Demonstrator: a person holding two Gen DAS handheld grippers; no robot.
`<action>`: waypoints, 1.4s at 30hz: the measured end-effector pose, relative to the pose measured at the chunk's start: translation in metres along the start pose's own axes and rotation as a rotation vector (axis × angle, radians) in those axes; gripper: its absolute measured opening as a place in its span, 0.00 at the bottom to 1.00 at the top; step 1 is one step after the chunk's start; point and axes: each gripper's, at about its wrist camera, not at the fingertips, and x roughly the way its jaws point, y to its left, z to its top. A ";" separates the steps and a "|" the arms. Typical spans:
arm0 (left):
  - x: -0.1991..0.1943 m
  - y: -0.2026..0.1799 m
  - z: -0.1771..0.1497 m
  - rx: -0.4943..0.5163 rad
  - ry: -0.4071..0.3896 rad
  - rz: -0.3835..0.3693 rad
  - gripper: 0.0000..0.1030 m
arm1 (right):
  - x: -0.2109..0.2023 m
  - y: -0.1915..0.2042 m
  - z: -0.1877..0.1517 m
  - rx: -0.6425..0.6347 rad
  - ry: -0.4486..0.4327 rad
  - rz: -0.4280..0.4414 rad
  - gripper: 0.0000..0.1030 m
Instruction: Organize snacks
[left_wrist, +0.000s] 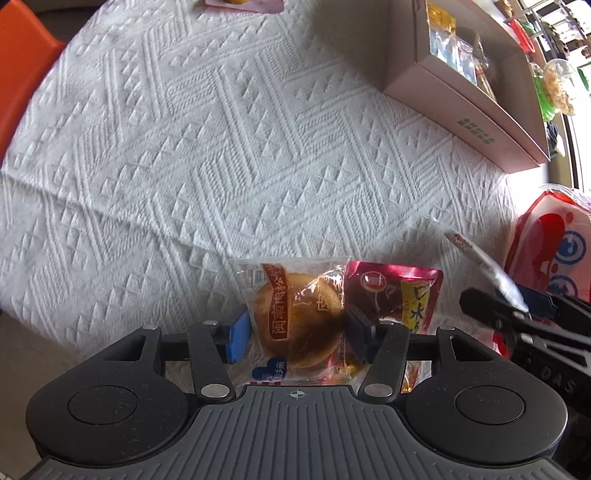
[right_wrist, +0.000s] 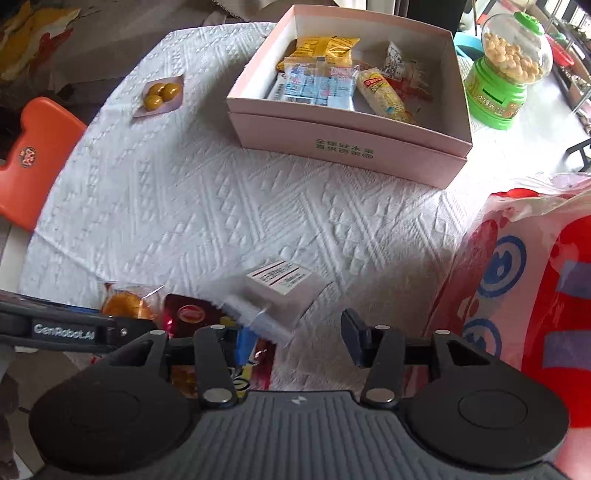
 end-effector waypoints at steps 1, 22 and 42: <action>0.000 0.003 0.000 -0.008 0.003 -0.003 0.58 | -0.004 0.001 -0.004 -0.001 0.006 0.026 0.51; -0.003 0.001 -0.003 0.039 0.023 -0.032 0.58 | 0.041 0.000 0.021 0.181 0.115 -0.064 0.40; -0.049 -0.157 0.195 0.251 -0.260 -0.241 0.55 | -0.055 -0.031 0.018 0.276 -0.076 -0.023 0.40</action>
